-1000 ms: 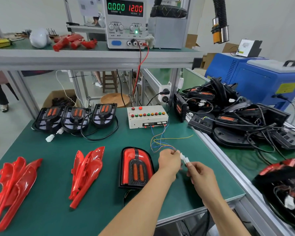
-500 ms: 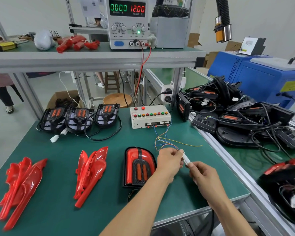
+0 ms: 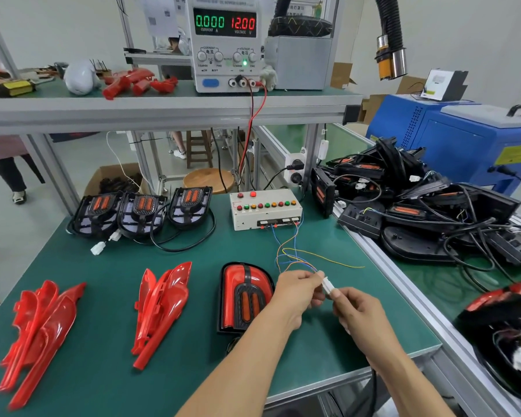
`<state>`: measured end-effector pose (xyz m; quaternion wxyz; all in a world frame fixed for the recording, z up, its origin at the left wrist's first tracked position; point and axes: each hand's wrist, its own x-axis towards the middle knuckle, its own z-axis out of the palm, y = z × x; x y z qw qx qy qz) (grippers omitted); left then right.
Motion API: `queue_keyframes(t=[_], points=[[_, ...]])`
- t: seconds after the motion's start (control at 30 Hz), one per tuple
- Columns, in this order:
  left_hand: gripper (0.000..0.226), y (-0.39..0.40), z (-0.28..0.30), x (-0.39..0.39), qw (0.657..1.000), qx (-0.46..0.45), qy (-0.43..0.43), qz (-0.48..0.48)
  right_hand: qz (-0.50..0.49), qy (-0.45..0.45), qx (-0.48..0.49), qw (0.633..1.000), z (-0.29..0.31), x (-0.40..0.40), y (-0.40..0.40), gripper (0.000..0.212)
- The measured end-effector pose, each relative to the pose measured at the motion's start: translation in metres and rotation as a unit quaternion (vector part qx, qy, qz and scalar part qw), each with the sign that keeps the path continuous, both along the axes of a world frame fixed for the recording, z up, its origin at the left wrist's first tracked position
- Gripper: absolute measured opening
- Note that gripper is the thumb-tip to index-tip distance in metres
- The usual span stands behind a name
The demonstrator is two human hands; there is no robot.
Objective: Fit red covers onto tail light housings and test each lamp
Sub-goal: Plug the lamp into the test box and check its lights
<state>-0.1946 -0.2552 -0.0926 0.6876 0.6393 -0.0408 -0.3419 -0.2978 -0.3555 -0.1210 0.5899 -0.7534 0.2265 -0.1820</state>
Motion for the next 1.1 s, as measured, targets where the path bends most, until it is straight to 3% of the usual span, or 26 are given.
queue_keyframes(t=[0.17, 0.3, 0.43, 0.8, 1.0, 1.1], points=[[0.011, -0.003, 0.007, -0.002, 0.991, -0.036, 0.109, 0.067, -0.007, 0.009, 0.029, 1.0, 0.004, 0.006, 0.011, 0.032], [0.02, -0.003, 0.009, -0.003, 0.977, -0.075, 0.185, 0.07, -0.012, -0.001, 0.08, 0.997, 0.013, 0.009, 0.018, 0.041], [0.015, 0.0, 0.008, -0.007, 0.968, -0.087, 0.228, 0.055, -0.024, -0.003, 0.108, 0.994, 0.016, 0.01, 0.024, 0.043], [0.021, 0.004, 0.01, -0.014, 0.958, -0.093, 0.267, 0.055, -0.092, -0.04, 0.17, 0.98, 0.02, 0.017, 0.043, 0.039], [0.022, 0.001, 0.01, -0.015, 0.951, -0.111, 0.279, 0.071, -0.086, -0.03, 0.139, 0.986, 0.016, 0.018, 0.036, 0.041], [0.021, -0.002, 0.014, -0.015, 0.95, -0.111, 0.269, 0.11, -0.063, 0.015, 0.057, 0.996, 0.019, 0.02, 0.026, 0.039]])
